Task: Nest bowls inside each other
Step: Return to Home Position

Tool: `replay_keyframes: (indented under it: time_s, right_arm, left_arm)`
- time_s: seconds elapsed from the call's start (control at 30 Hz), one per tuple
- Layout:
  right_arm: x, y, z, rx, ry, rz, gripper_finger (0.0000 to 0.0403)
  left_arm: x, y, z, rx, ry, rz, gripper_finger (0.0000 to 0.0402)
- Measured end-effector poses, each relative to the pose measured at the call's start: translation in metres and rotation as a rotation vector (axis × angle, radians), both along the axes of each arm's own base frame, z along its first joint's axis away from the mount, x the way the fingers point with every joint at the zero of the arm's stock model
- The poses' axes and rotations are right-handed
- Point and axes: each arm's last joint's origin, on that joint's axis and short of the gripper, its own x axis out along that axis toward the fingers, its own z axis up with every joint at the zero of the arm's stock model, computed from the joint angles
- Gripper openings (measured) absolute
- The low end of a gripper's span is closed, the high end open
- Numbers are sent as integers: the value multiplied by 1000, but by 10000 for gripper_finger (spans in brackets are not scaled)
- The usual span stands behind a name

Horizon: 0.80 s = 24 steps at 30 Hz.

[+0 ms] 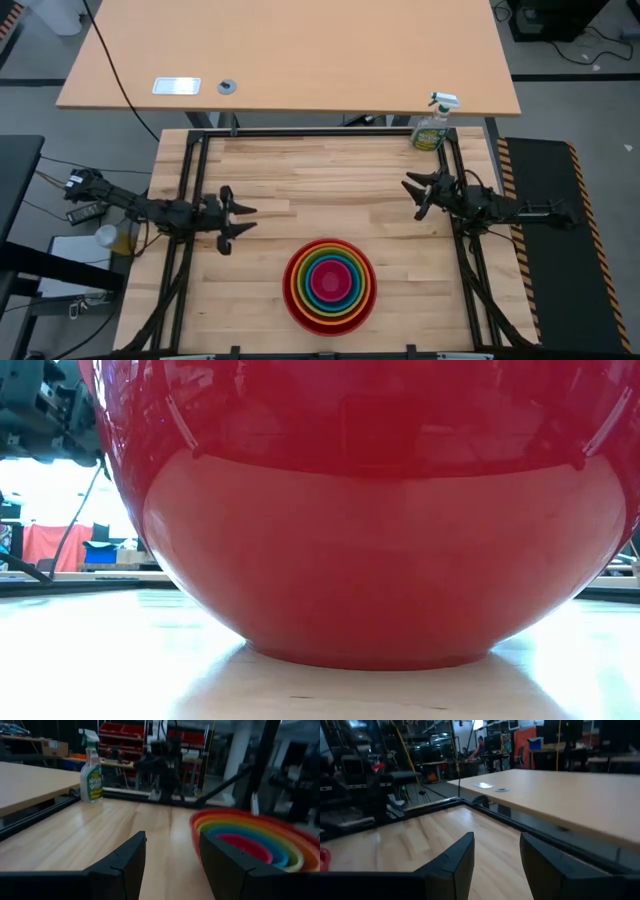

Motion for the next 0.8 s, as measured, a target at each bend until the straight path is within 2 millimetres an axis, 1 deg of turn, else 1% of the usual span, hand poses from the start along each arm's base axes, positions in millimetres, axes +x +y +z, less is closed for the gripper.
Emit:
replay_keyframes:
  time_s: [0.07,0.17,0.8]
  right_arm:
    - [0,0,1,-35,16,0,165]
    - [0,0,0,-35,18,0,165]
    - [0,0,0,-28,13,1,164]
  left_arm:
    - [0,0,-3,36,29,1,188]
    - [0,0,-4,71,42,1,188]
    - [0,0,-4,73,42,1,188]
